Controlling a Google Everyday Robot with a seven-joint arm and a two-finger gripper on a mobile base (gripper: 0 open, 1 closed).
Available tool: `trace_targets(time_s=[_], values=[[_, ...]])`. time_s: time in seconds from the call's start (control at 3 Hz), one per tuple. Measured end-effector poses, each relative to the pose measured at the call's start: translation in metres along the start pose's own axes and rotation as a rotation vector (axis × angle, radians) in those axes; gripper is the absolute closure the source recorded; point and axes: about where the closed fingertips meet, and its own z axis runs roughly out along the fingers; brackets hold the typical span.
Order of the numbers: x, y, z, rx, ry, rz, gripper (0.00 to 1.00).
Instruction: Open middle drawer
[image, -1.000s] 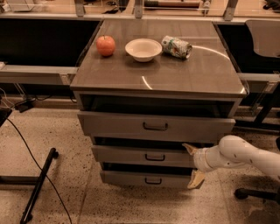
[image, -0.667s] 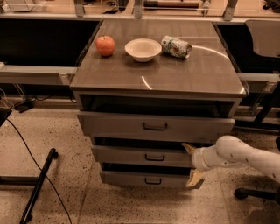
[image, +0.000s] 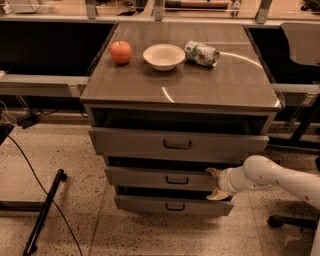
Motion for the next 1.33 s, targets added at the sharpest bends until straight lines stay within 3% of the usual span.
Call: trace_targets(time_s=[0.33, 1.0, 1.33], values=[[0.005, 0.002, 0.003, 0.000, 0.005, 0.014, 0.40], [-0.002, 0.033, -0.015, 0.026, -0.023, 0.026, 0.14], [-0.023, 0.055, -0.028, 0.036, -0.057, -0.004, 0.00]])
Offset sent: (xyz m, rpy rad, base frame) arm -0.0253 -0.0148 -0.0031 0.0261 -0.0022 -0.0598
